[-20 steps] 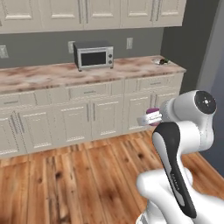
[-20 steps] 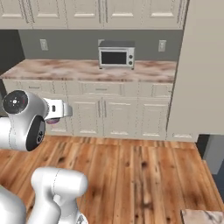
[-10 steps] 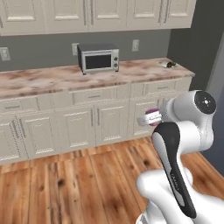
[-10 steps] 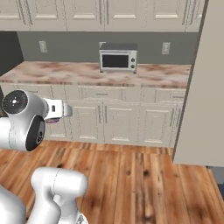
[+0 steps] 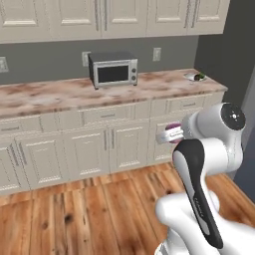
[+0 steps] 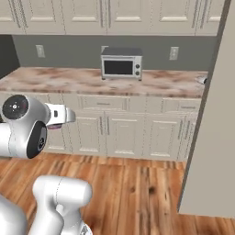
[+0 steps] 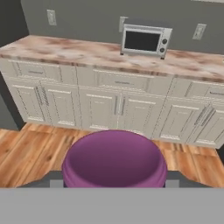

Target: Pick the avocado and bread from the counter and place them on the plate. Then pick the jam from the cabinet and place it next to the plate. Lastly close the cabinet door.

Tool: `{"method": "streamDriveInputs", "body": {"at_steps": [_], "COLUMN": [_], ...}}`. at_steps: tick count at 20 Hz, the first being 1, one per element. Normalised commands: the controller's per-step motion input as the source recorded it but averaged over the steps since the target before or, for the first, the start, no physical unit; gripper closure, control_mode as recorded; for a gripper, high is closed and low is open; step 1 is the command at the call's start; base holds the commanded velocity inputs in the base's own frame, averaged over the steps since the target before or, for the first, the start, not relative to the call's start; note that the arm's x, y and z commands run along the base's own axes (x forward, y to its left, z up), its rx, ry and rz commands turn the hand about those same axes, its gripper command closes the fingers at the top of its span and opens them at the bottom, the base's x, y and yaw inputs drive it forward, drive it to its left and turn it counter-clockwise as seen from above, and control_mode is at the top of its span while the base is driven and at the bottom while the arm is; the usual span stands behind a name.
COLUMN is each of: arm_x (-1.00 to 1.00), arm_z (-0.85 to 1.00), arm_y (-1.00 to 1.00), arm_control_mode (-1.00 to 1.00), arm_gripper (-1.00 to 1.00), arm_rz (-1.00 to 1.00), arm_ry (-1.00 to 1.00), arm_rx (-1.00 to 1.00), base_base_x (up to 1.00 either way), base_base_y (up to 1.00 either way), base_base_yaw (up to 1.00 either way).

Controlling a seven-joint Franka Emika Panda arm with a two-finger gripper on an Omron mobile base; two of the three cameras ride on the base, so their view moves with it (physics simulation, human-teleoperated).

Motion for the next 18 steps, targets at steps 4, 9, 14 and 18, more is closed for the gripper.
{"method": "streamDriveInputs", "body": {"at_steps": [4, 9, 14, 18], "arm_x": [0.0, 0.0, 0.0, 0.0], "arm_z": [0.0, 0.0, 0.0, 0.0], "arm_y": [0.0, 0.0, 0.0, 0.0], "arm_control_mode": [1.0, 1.0, 1.0, 1.0], "arm_gripper": [1.0, 1.0, 1.0, 1.0], "arm_rz": [0.0, 0.0, 0.0, 0.0], "arm_ry": [0.0, 0.0, 0.0, 0.0], "arm_rx": [0.0, 0.0, 0.0, 0.0], "base_base_x": [0.51, 0.49, 0.5, 0.55], "base_base_y": [-0.4, -0.47, -0.41, -0.41], "base_base_yaw": [0.0, 0.0, 0.0, 0.0]}}
